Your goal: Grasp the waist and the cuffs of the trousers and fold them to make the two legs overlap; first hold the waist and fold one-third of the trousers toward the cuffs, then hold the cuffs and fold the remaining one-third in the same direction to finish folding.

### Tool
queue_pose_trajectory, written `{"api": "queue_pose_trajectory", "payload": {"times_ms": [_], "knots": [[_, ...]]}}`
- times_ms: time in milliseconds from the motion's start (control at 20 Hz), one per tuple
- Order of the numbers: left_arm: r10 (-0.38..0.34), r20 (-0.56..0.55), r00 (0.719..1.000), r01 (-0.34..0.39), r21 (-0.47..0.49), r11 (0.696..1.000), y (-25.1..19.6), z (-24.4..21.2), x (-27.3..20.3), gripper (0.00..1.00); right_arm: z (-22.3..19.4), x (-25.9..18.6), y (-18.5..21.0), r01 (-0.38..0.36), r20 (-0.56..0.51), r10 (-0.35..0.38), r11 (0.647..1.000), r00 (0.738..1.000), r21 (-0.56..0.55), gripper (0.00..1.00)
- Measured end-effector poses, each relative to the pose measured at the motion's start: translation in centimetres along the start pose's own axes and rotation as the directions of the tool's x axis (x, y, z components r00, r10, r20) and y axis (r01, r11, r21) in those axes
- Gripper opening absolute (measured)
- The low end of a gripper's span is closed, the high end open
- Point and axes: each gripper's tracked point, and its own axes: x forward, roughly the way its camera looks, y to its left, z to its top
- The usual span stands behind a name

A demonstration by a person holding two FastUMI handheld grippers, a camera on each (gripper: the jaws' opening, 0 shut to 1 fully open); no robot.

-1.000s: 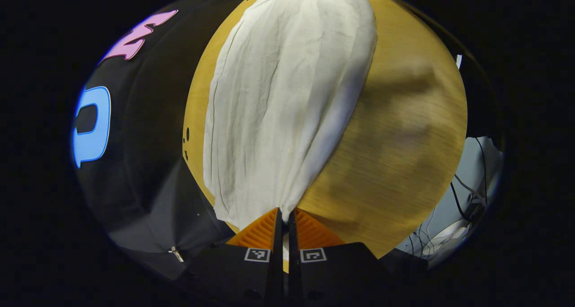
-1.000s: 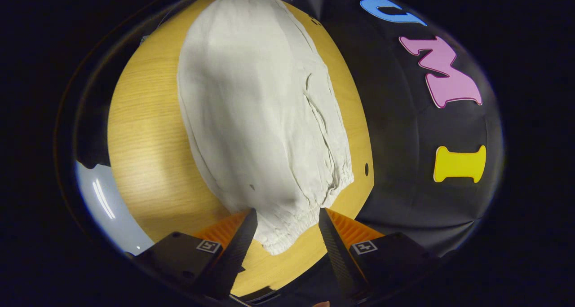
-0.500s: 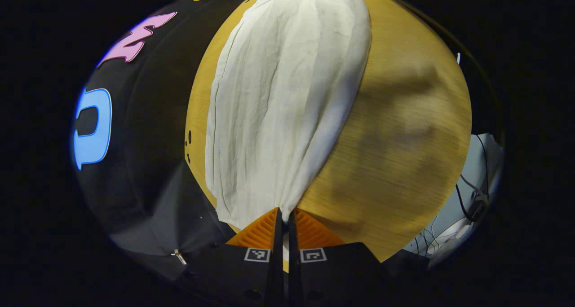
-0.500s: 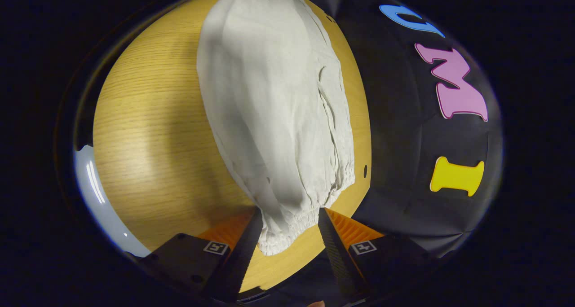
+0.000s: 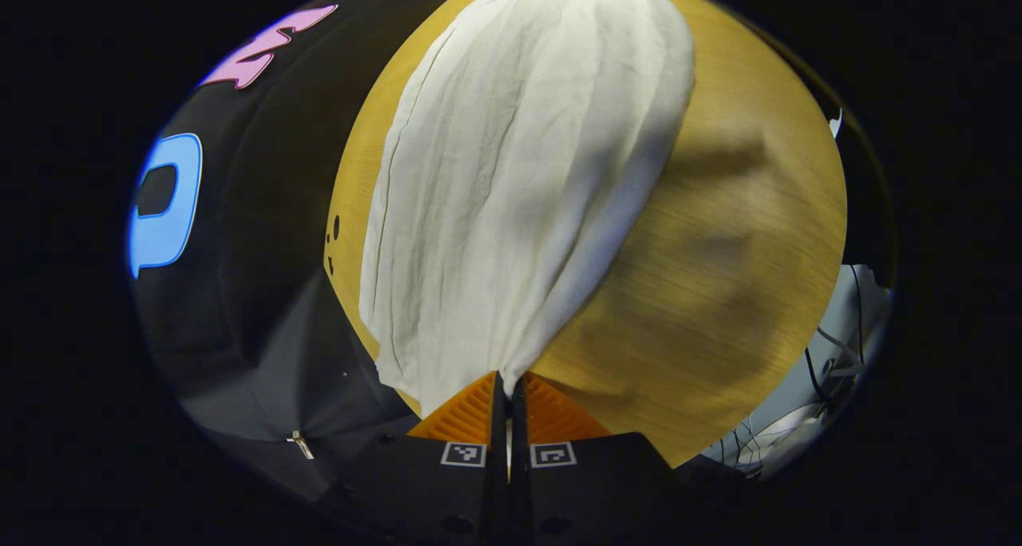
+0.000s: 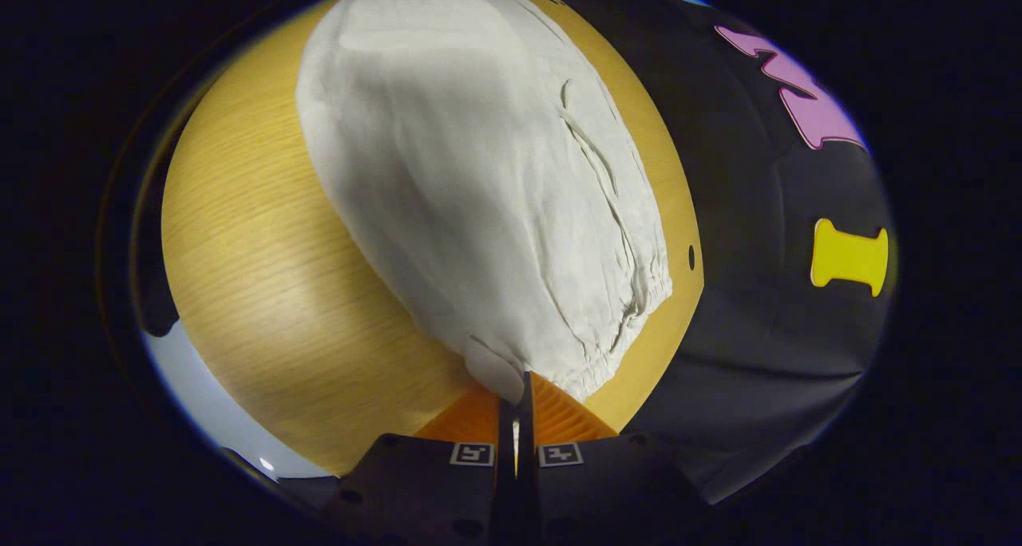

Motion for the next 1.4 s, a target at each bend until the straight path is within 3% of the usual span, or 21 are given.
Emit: {"api": "queue_pose_trajectory", "payload": {"times_ms": [150,300,500,900,1150,1400], "knots": [[0.012,0.020,1.000,-0.011,-0.035,0.999,0.6,-0.7,-0.5,0.06,0.6,-1.3,-0.6,0.006,0.041,-0.008,0.998,0.999,0.056,0.05],[-0.023,0.015,1.000,0.024,-0.103,0.994,0.6,-2.3,-1.1,0.06,1.6,-2.6,-1.4,-0.002,0.073,-0.006,0.993,0.997,0.114,0.05],[-0.013,0.025,1.000,0.017,-0.187,0.982,1.0,-2.3,-3.2,0.06,3.1,-4.7,-3.6,0.030,0.110,-0.054,0.978,0.992,0.208,0.05],[0.029,0.070,0.997,0.000,-0.378,0.926,6.6,-0.4,-4.6,0.06,6.0,-7.9,-9.7,0.129,0.127,-0.198,0.900,0.972,0.416,0.05],[0.029,0.035,0.999,-0.009,-0.471,0.882,11.5,0.4,-2.7,0.06,6.6,-6.0,-13.3,0.132,0.095,-0.210,0.846,0.973,0.517,0.05],[0.011,0.016,1.000,-0.003,-0.433,0.901,15.1,2.5,1.0,0.05,7.8,-1.8,-16.1,0.118,0.054,-0.179,0.815,0.982,0.568,0.05]]}}
